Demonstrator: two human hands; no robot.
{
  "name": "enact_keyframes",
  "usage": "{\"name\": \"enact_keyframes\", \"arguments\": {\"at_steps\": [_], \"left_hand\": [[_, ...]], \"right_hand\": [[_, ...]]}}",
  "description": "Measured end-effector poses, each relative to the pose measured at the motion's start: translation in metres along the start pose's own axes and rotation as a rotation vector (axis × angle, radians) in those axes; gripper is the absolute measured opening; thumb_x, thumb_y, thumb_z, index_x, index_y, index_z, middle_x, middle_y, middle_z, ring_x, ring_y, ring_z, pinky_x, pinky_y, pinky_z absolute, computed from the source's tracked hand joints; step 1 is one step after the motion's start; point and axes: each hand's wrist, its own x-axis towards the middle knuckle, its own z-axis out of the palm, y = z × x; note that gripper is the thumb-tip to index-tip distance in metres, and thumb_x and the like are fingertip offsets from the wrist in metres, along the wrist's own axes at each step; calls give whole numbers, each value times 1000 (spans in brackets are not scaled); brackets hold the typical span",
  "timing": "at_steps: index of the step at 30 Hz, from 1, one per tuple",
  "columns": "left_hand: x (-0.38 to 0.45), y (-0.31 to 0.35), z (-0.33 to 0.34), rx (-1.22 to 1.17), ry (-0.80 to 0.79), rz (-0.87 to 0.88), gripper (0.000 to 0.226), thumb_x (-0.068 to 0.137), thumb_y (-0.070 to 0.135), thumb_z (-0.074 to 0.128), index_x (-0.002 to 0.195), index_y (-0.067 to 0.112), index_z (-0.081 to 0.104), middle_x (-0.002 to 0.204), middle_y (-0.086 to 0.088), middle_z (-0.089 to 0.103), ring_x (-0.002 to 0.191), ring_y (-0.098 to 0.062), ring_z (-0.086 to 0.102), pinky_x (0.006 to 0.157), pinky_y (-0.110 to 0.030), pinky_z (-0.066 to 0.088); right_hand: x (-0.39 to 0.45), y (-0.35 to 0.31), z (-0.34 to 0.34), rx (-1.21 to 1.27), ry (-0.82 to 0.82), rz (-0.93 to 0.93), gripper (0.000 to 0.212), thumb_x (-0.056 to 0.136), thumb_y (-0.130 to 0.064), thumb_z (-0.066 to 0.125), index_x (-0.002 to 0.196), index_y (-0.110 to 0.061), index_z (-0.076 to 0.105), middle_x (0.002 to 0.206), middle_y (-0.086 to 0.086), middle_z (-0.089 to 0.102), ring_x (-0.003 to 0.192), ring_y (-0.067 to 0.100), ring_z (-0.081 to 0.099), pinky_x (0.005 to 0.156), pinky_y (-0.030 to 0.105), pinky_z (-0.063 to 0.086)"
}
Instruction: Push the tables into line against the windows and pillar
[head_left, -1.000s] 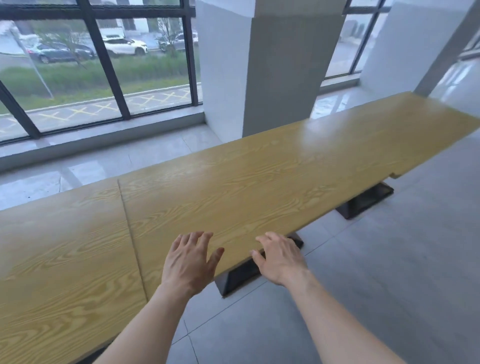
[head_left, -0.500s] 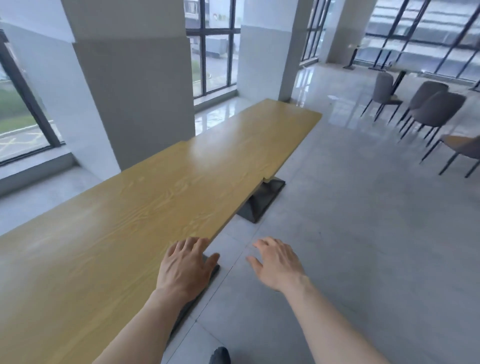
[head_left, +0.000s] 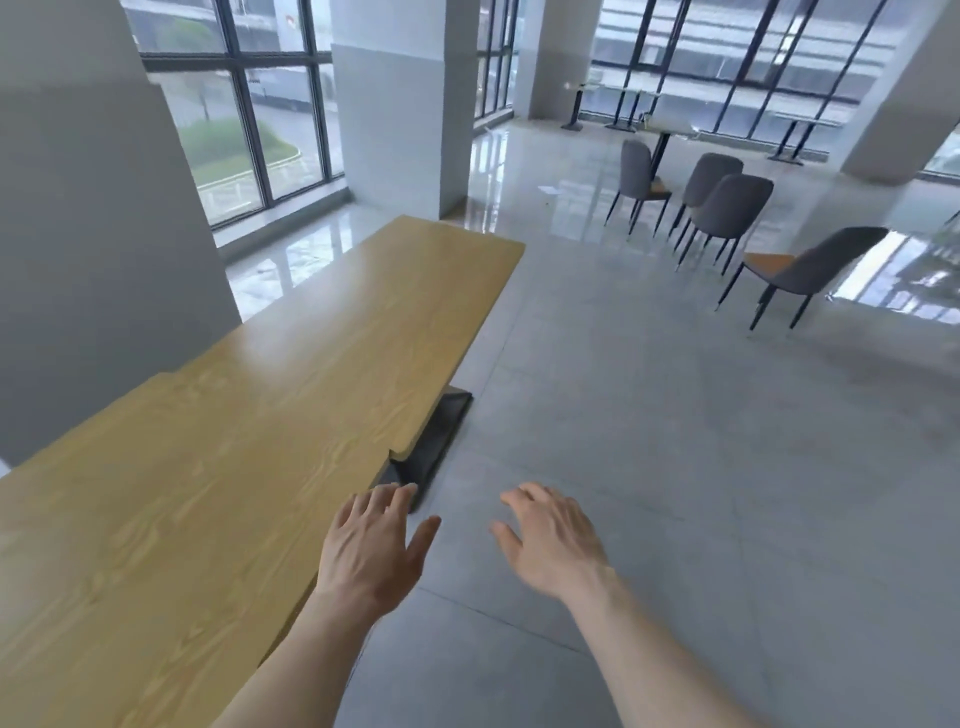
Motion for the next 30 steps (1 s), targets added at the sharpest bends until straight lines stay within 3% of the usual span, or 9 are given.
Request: {"name": "enact_keyframes", "arguments": {"at_steps": [10,15,21,30], "left_hand": [[186,101,43,-14,14,-97,71,99,70,21,156,30,35,156,5,44,146,-18,37,122,-37,23],[249,125,49,-47,43,-209,70,99,69,23,154,29,37,154,5,46,144,-18,39,121,-36,25],[313,100,67,-83,85,-378,66,100,67,22,151,28,39,149,5,48,137,-19,43,119,-36,28],[384,5,101,-141,155,-708,67,100,66,23,152,28,39,153,3,47,142,-19,39,122,-39,26]], "right_hand": [[178,163,-30,-1,-63,-72,49,102,-52,40,140,-22,52,135,3,56,126,27,52,106,37,40],[263,206,-49,-65,-113,-136,47,103,-51,39,139,-23,52,137,2,55,126,26,52,107,37,39],[370,193,-40,-83,-170,-292,49,103,-51,39,141,-22,51,140,3,54,128,25,51,106,37,40],[524,107,2,-141,-246,-584,50,103,-53,40,143,-23,50,140,0,53,128,23,48,108,36,37]]}}
